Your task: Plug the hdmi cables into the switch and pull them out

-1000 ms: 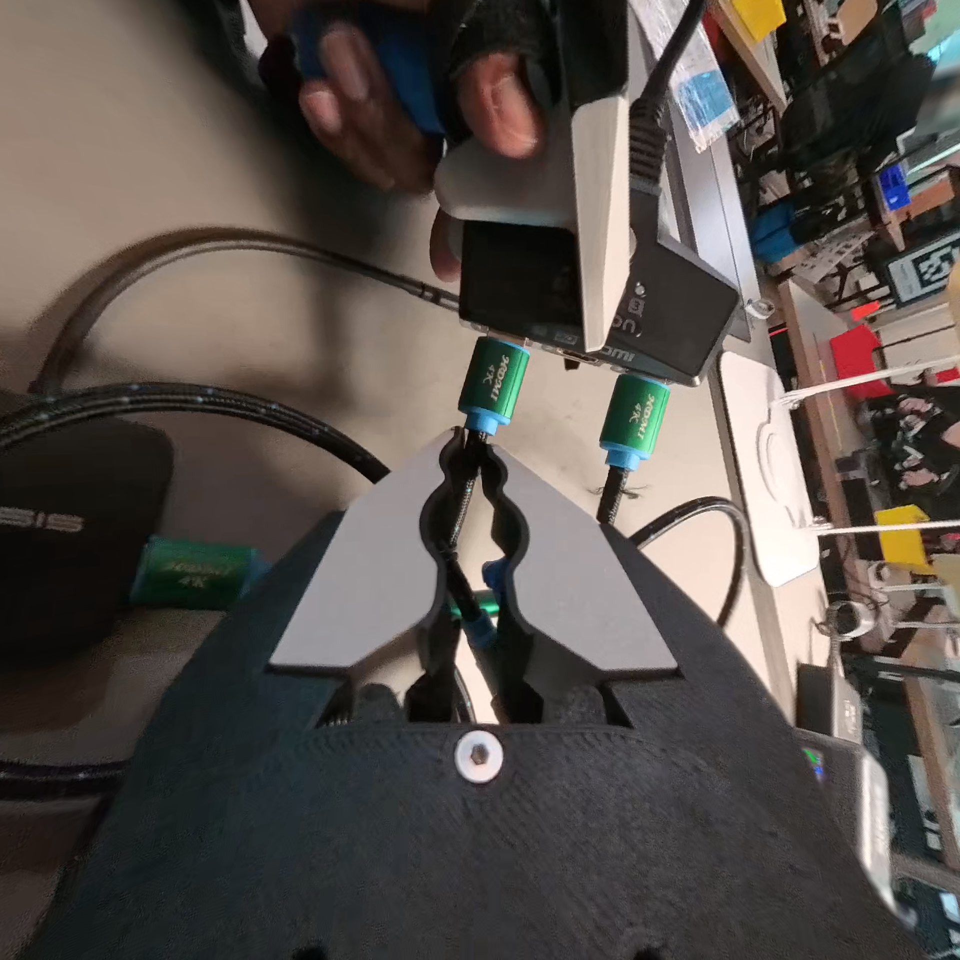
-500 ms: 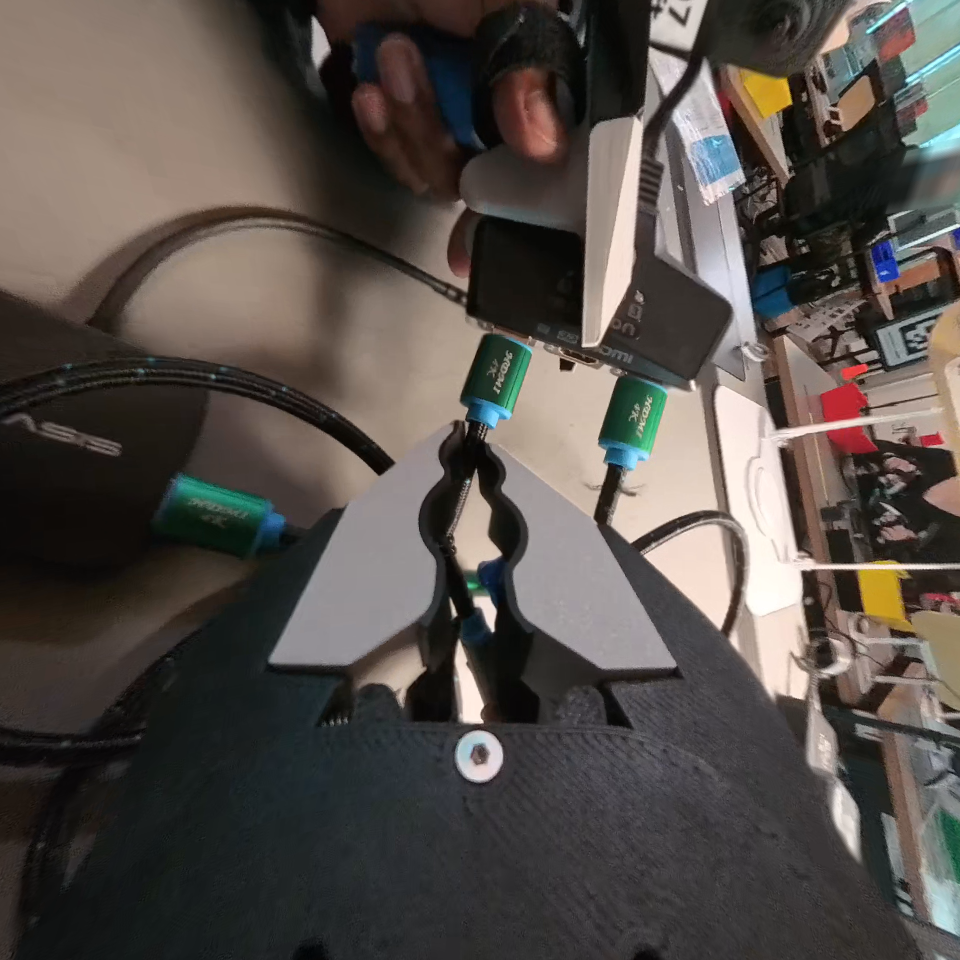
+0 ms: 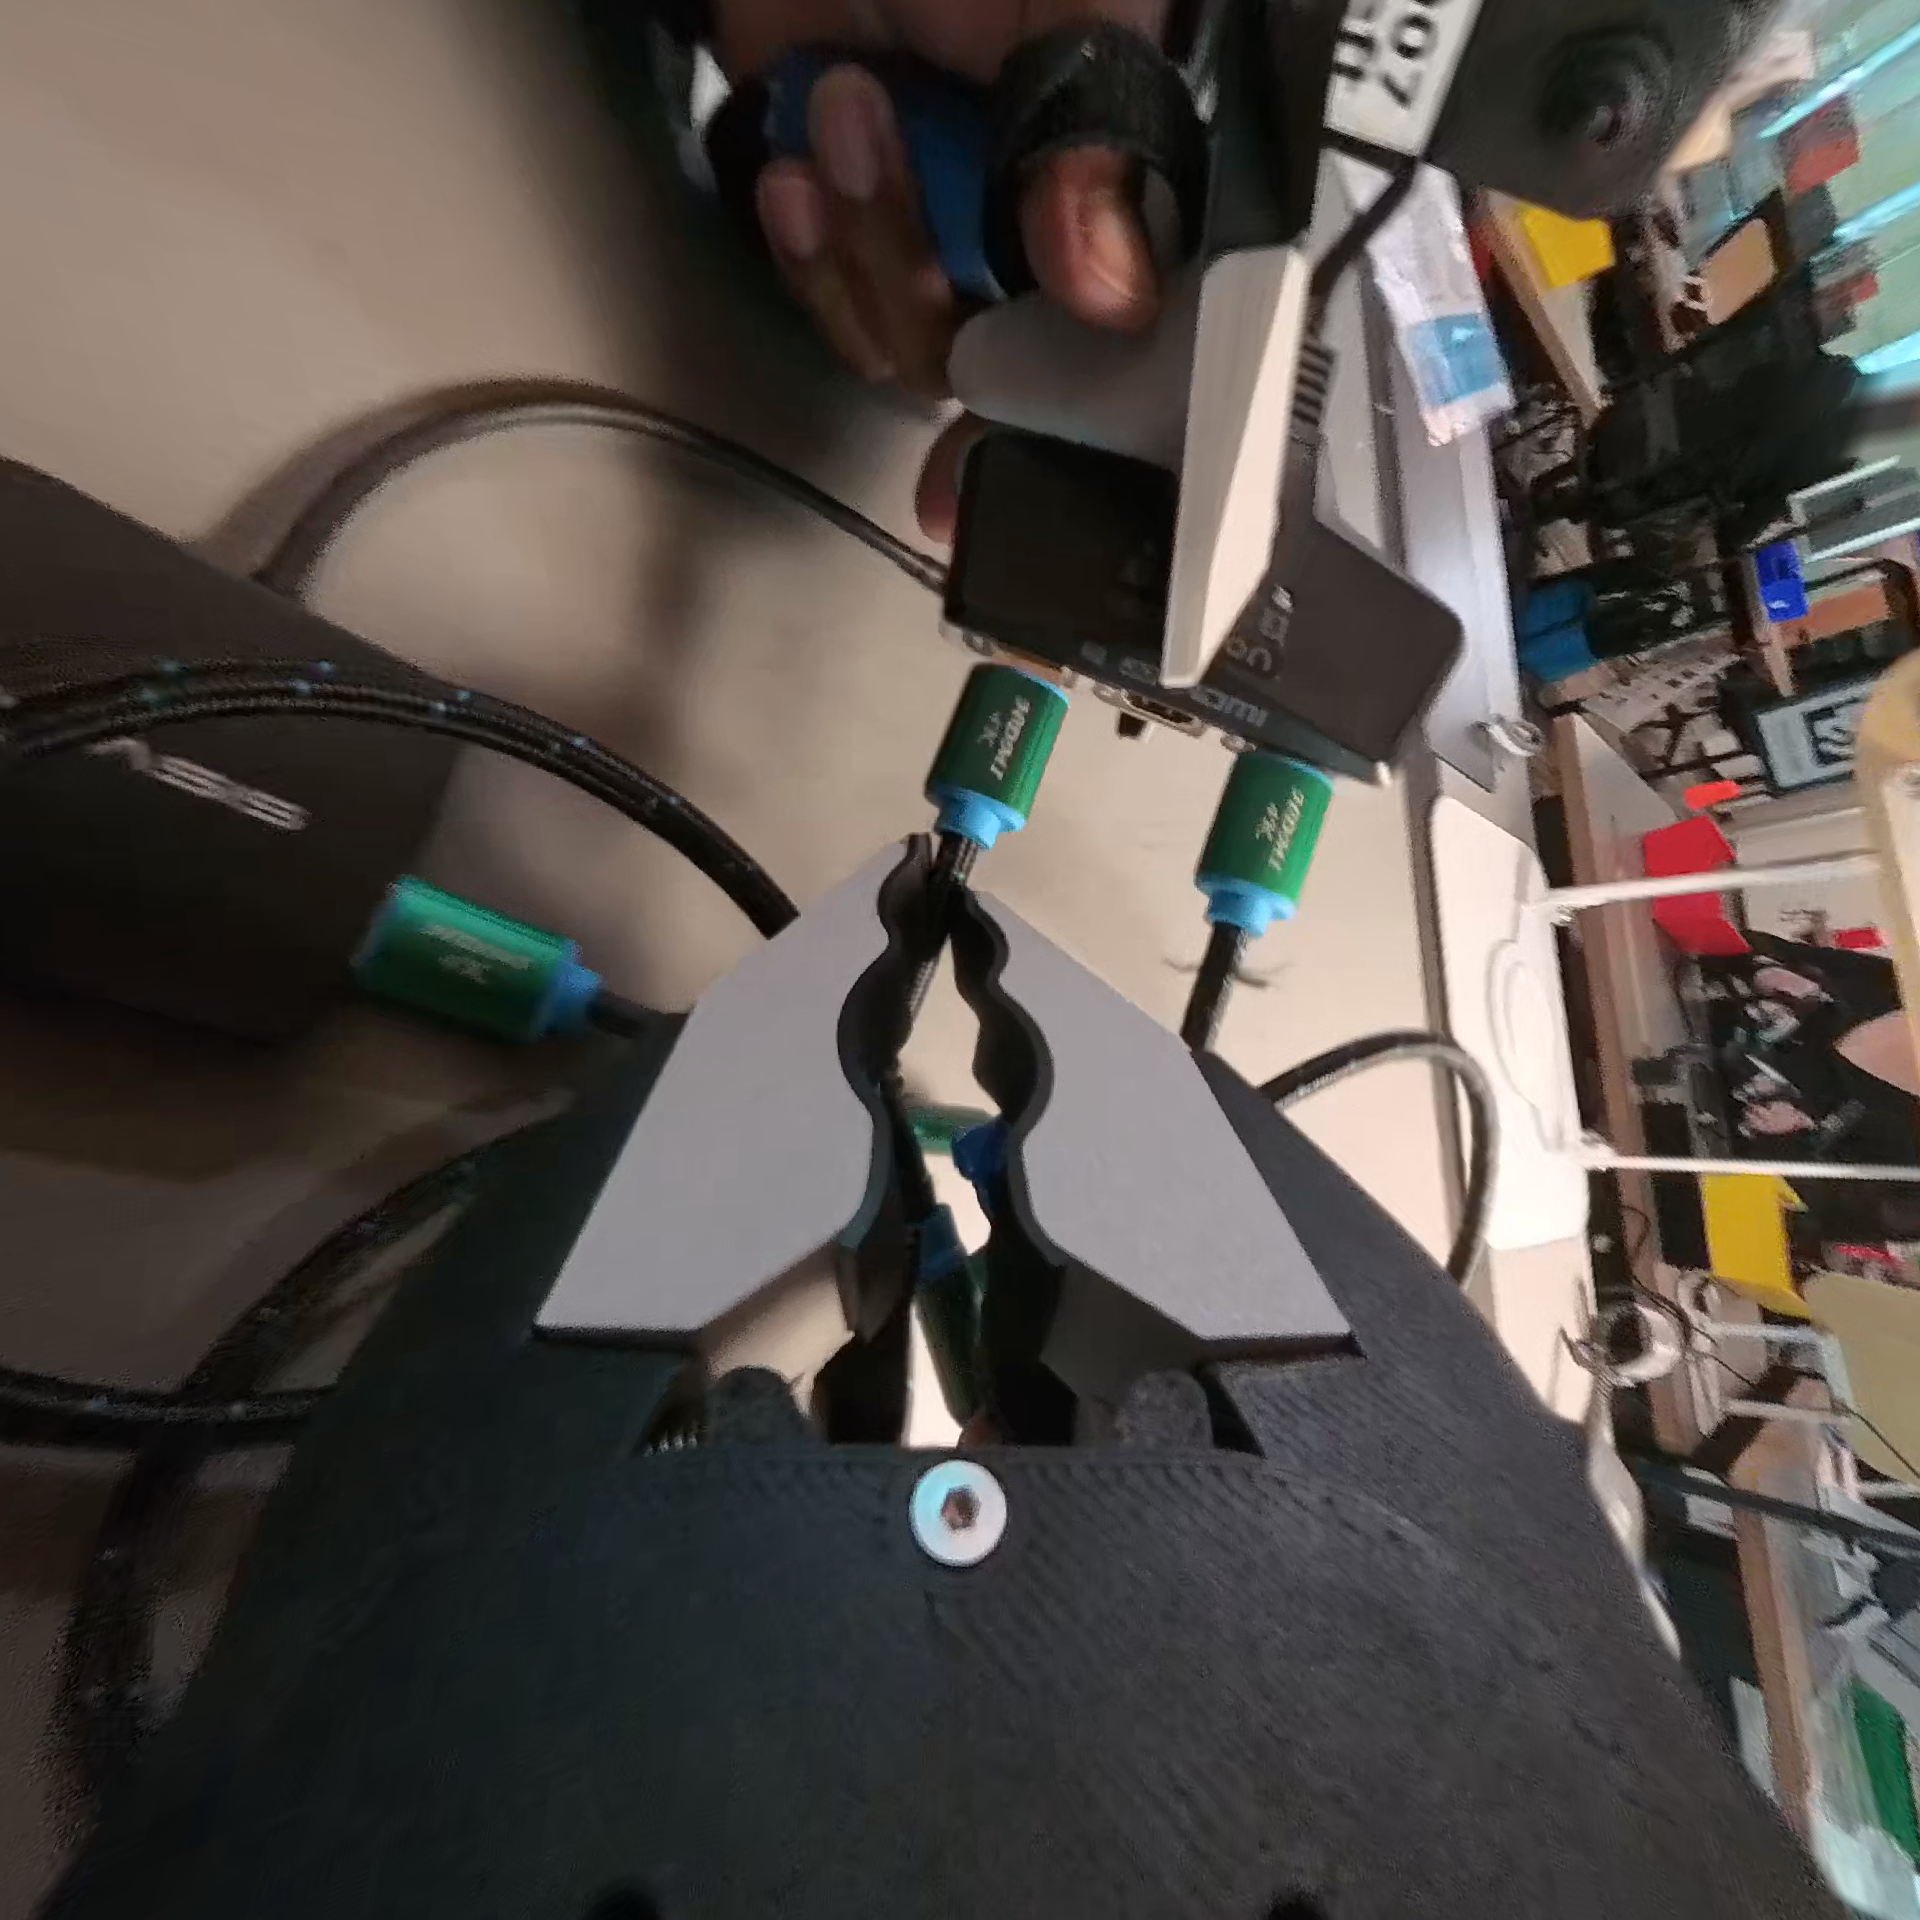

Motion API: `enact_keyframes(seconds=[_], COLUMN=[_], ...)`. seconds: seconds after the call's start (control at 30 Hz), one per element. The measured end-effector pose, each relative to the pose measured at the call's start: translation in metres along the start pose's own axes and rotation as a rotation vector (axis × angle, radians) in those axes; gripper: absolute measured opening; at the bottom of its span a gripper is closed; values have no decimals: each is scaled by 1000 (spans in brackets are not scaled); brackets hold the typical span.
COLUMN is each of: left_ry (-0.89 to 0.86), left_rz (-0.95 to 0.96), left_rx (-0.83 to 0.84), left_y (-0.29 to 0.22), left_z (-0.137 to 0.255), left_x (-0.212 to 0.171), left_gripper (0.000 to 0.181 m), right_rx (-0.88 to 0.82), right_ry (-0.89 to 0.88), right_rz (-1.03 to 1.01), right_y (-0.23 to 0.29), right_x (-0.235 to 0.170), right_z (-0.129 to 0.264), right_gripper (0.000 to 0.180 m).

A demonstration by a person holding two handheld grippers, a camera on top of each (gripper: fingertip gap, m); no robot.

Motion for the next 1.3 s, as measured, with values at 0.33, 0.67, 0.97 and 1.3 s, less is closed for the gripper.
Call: enact_keyframes(seconds=[0.33,0.67,0.97,1.3], left_ry=[-134,-104,-104,-99], left_rz=[102,81,79,73], left_rx=[88,134,154,172], left_y=[34,38,41,42], left_z=[34,30,30,29], left_x=[25,20,20,19], left_gripper=[21,21,22,22], right_rx=[-14,21,193,180], right_ry=[71,-104,95,33], right_rz=[-178,-434,-511,-596], right_y=[-13,-27,5,4], right_x=[-48,-44,-87,-73], right_z=[19,49,25,32], right_gripper=[7,26,54,17])
Point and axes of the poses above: each gripper's, where its closed fingertips meet, z back along the fingers, x out of its top, y = z × x across the jaws, the point moved 1 cm from there along z, back along the fingers, and after that the axes turned 8 degrees about x, right-handed, at the moved point
